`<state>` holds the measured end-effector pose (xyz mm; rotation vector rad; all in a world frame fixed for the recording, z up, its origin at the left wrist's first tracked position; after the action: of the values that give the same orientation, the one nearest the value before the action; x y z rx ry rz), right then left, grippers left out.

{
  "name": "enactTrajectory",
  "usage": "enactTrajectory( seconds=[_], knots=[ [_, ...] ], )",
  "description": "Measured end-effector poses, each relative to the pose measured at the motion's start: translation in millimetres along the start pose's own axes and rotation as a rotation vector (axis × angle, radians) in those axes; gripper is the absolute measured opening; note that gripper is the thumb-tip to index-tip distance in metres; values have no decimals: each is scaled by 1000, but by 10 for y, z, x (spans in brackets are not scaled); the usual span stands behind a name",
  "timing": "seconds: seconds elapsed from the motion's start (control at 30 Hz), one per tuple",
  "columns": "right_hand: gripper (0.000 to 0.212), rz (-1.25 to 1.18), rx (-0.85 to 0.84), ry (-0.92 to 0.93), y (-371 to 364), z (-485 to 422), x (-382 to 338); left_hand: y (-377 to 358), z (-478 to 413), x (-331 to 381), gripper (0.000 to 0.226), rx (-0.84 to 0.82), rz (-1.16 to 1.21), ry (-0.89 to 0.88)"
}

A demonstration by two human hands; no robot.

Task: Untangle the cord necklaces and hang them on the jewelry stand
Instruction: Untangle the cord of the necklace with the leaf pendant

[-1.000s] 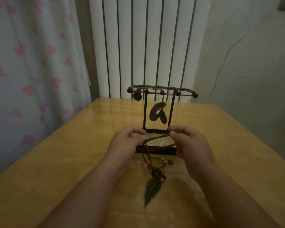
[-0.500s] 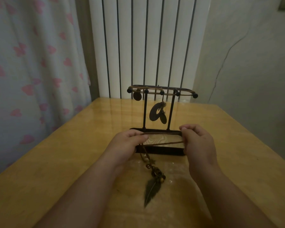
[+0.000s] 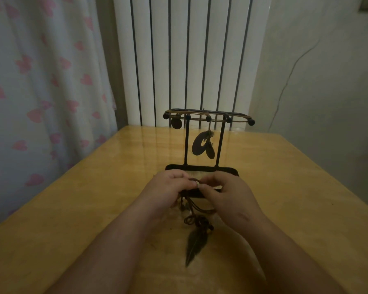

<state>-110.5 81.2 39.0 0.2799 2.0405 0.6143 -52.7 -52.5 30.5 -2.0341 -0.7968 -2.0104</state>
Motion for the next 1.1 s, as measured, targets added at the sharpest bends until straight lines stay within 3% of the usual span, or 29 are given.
enactTrajectory(
  seconds=[0.1, 0.17, 0.27, 0.37, 0.5, 0.63, 0.87, 0.93, 1.03, 1.1],
  knots=[
    [11, -54, 19, -30, 32, -14, 3, 6, 5, 3, 21, 2, -4, 6],
    [13, -241, 58, -139, 79, -16, 38, 16, 4, -3, 15, -1, -19, 16],
    [18, -524, 222, -299, 204, -46, 120, 48, -1, -25, 13, 9, -30, 34],
    [18, -603, 347, -347, 320, -55, 175, 43, 5, -22, 17, 18, -16, 34],
    [11, -372, 238, -306, 263, -45, 203, 58, -5, -10, 22, 43, 20, 26],
    [45, -287, 126, -171, 173, -23, 79, 56, 3, -3, 26, 35, -1, 14],
    [80, 70, 64, 69, 61, 40, -87, 1, 41, 18, 26, -7, -4, 19],
    [70, 103, 31, 115, 28, 54, -119, -16, 35, 26, 27, -21, -14, 27],
    [29, 139, 18, 156, 18, 40, -128, -41, 32, 44, 28, -52, -2, 54],
    [18, 157, 26, 137, 21, 33, -111, -30, 27, 35, 28, -34, -3, 46]
  ],
)
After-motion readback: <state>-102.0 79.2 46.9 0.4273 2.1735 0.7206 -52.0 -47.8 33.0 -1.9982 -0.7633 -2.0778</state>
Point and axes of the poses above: each hand's wrist, its own z-axis away from the middle knuckle, its own y-axis out of the back of the hand, x = y × z, the point moved 7 cm from there along -z, towards the middle knuckle, and after that the axes turned 11 degrees about x, right-handed, at the moved point
